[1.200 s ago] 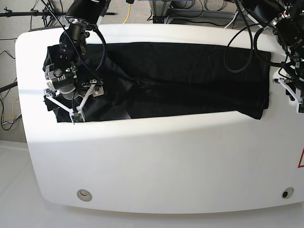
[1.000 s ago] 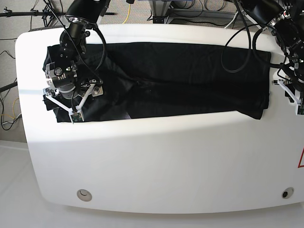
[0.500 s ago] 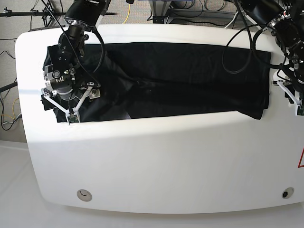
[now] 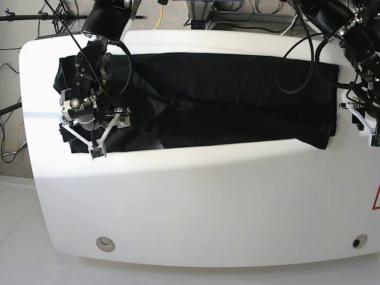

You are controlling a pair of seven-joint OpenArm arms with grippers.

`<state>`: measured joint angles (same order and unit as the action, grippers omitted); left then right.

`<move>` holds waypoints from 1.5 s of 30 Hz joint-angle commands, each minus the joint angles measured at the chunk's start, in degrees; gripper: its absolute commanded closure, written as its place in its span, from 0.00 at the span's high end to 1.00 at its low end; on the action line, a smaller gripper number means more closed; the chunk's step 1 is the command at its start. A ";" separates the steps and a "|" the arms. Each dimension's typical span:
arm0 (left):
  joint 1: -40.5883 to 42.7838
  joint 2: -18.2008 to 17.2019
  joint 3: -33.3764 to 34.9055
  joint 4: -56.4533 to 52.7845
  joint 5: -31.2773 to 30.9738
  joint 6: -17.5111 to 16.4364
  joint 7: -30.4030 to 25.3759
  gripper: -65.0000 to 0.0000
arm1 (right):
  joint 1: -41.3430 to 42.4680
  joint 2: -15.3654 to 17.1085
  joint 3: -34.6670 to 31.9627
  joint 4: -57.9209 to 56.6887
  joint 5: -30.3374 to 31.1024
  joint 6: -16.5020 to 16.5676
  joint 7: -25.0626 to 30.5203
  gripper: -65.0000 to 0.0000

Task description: Fold the T-shirt properly

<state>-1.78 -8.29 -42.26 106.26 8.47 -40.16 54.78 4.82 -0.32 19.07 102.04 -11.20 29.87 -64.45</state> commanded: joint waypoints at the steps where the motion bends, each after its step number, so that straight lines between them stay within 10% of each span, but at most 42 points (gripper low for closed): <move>1: -2.81 -1.21 -0.02 -1.27 -0.25 0.16 -0.47 0.54 | 1.68 0.37 -0.45 0.10 0.16 -0.18 1.76 0.99; 17: -11.48 -5.49 2.99 -22.55 -5.59 0.16 2.89 0.78 | 1.30 0.76 -0.15 -1.19 0.59 -0.25 1.72 0.99; 21: -10.01 -6.41 3.73 -22.05 -6.13 0.16 2.03 0.60 | 1.82 0.74 -0.47 -1.51 2.24 -0.04 1.13 1.00; 23: -9.70 -6.26 3.99 -22.05 -6.53 0.16 1.56 0.26 | 1.63 0.78 -0.42 -1.86 2.93 -0.05 0.90 1.00; 27: -9.05 -6.18 4.84 -21.40 -6.26 0.16 -0.31 0.00 | 2.08 0.69 -0.54 -2.06 4.39 -0.07 0.64 1.00; 33: -9.11 -5.70 9.69 -20.60 -3.87 0.16 -10.91 0.36 | 6.22 0.49 -0.37 -1.98 4.40 0.25 -1.17 1.00; 45: -10.68 -1.80 11.94 -19.96 -2.25 0.16 -13.38 0.64 | 6.14 0.48 -0.66 -2.89 3.32 0.12 -2.24 1.00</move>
<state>-10.59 -10.22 -30.06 84.75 6.68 -40.14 42.22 10.11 -0.19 18.63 98.48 -7.55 30.04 -67.37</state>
